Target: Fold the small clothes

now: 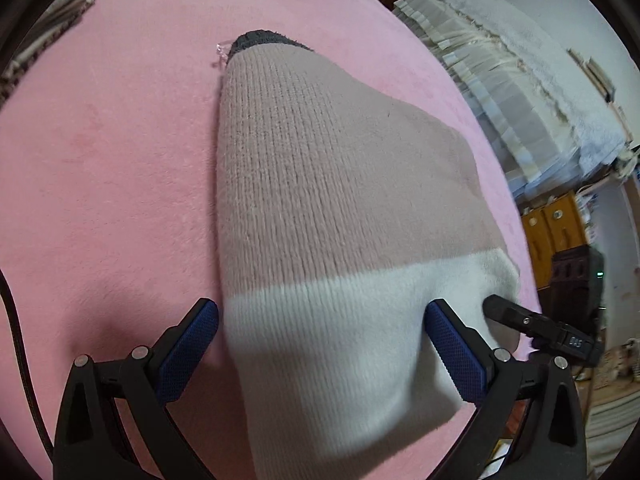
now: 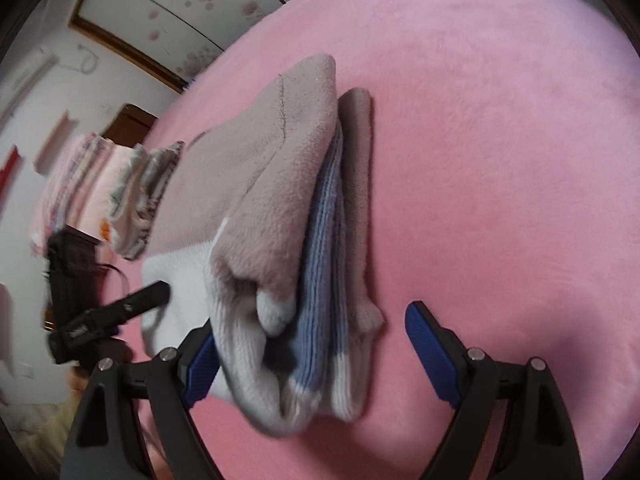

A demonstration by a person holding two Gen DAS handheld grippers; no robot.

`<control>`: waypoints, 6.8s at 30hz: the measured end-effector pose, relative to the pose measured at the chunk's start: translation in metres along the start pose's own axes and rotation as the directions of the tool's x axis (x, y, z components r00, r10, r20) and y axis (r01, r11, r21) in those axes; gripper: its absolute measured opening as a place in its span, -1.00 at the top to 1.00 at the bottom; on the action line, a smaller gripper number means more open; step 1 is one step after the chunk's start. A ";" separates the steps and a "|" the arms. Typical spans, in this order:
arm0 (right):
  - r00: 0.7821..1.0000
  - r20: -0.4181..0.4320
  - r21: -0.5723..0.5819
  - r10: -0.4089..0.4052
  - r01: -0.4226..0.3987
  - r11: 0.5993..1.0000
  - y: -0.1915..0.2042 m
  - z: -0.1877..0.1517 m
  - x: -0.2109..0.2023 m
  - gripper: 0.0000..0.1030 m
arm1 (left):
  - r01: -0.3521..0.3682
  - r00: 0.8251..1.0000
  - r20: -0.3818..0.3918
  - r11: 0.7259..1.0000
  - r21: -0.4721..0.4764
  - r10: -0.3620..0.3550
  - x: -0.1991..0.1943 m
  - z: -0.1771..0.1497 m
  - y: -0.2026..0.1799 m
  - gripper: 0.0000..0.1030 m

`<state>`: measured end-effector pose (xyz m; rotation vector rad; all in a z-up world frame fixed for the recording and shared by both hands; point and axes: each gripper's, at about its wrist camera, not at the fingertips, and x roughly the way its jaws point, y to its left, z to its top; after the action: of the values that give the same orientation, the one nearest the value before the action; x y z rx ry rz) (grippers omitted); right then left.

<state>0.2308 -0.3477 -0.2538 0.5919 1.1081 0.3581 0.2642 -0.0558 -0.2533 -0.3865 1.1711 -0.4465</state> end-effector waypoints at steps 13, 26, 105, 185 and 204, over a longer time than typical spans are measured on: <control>0.985 -0.036 -0.067 0.171 -0.173 0.983 0.007 0.036 0.041 -0.56 | 0.107 0.994 0.005 0.994 0.001 -0.107 0.028 0.034 0.002 -0.99; 0.988 0.029 -0.091 0.149 -0.146 0.985 0.015 0.034 0.029 0.12 | 0.059 0.993 0.103 0.998 0.011 -0.060 0.006 0.026 -0.002 -0.16; 0.984 0.177 -0.335 -0.001 0.061 0.940 0.420 0.137 0.238 -0.35 | -0.537 0.732 0.420 0.834 -0.128 0.536 -0.301 0.173 0.328 -1.00; 0.847 0.446 -0.270 -0.289 0.436 0.859 0.315 -0.183 -0.170 -0.58 | -0.529 0.723 0.451 0.839 -0.126 0.524 -0.330 -0.204 -0.105 -1.00; 0.839 0.455 -0.270 -0.298 0.449 0.852 0.309 -0.190 -0.173 -0.58 | -0.520 0.726 0.460 0.846 -0.119 0.511 -0.331 -0.209 -0.108 -0.99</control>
<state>-0.0077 -0.1474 -0.0002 0.0870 0.7104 0.0808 -0.0527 0.0141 -0.0091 -0.1215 0.7373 0.1356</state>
